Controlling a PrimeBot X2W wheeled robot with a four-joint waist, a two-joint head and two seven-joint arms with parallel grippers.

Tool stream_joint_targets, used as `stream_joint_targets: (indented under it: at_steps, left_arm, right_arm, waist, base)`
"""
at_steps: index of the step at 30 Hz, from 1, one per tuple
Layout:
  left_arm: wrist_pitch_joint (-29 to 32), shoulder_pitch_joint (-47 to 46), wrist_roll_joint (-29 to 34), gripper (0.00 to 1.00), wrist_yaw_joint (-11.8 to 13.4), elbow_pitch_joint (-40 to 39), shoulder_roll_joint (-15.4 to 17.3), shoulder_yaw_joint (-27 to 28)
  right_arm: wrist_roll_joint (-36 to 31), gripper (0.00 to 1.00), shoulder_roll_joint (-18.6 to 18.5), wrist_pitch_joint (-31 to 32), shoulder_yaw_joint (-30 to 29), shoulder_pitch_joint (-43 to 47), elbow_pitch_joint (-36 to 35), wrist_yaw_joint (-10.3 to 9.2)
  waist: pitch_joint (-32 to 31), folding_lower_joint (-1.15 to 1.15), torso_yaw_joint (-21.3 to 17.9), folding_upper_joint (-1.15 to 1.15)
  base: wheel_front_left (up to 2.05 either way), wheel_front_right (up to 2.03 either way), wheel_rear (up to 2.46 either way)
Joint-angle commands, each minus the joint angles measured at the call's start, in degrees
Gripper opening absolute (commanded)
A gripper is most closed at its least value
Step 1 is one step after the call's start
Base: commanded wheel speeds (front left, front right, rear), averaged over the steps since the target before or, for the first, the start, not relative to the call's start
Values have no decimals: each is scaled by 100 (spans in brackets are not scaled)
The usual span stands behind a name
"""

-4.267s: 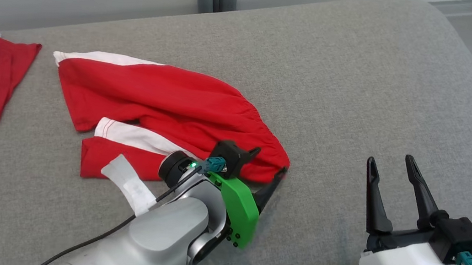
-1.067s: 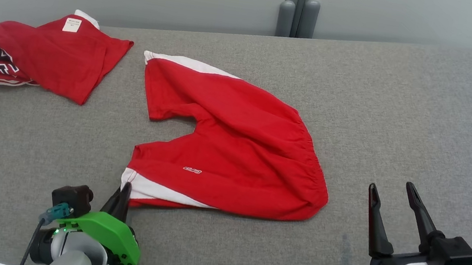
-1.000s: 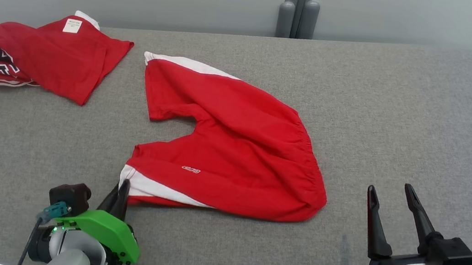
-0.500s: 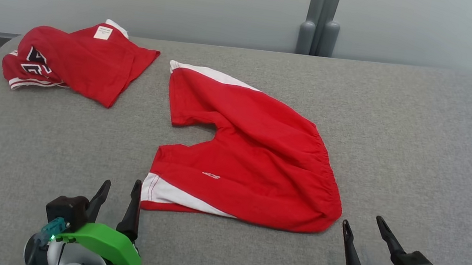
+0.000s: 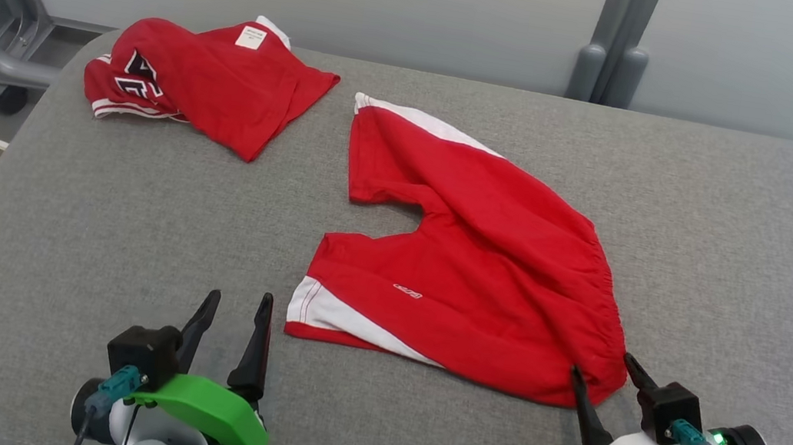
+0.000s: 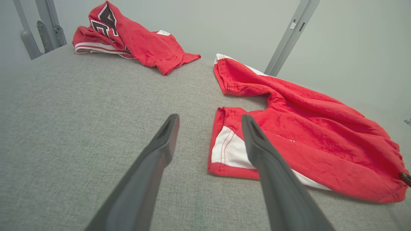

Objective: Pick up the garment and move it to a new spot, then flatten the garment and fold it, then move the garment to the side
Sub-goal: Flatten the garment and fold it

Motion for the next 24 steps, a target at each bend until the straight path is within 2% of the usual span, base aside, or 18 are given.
stream_joint_targets:
  at_steps: [1, 2, 3, 4, 5, 7, 8, 19, 24]
  left_arm:
    - [1, 37, 68, 100, -13, -20, 1, 29]
    - [1, 24, 94, 100, -16, -41, -8, 39]
    - [1, 11, 111, 100, -22, -60, -17, 47]
    - [1, 0, 128, 100, -30, -70, -26, 50]
    - [1, -10, 150, 100, -30, -80, -34, 59]
    - [1, -11, 173, 100, -38, -100, -46, 88]
    - [1, -7, 194, 100, -44, -105, -53, 102]
    - [1, 106, 297, 100, -51, -112, -114, 251]
    - [1, 40, 357, 100, -107, -113, -156, 224]
  right_arm:
    - [-37, 100, -56, -16, -3, -118, 132, 1]
    - [-51, 100, -73, -16, 5, -199, 263, 1]
    - [-66, 80, -93, -17, 6, -274, 387, 1]
    - [-86, 53, -106, -16, 6, -353, 498, 1]
    - [-99, 43, -111, -16, 7, -420, 589, 1]
    - [-81, 11, -108, -16, 6, -516, 707, 1]
    - [-38, 0, -97, -16, 3, -554, 726, 1]
    - [439, 0, -25, -17, 51, -464, 8, 1]
    - [453, 0, -148, -16, 149, -768, 44, 1]
  waist:
    - [96, 0, 109, 0]
    - [120, 0, 133, 0]
    - [143, 0, 156, 0]
    - [168, 0, 176, 0]
    - [182, 0, 190, 0]
    - [207, 0, 207, 0]
    - [214, 0, 209, 0]
    - [211, 0, 47, 0]
    - [266, 0, 113, 0]
  base:
    - [0, 0, 0]
    - [0, 0, 0]
    - [0, 0, 0]
    - [0, 0, 0]
    - [0, 0, 0]
    - [0, 0, 0]
    - [0, 0, 0]
    - [0, 0, 0]
    - [0, 0, 0]
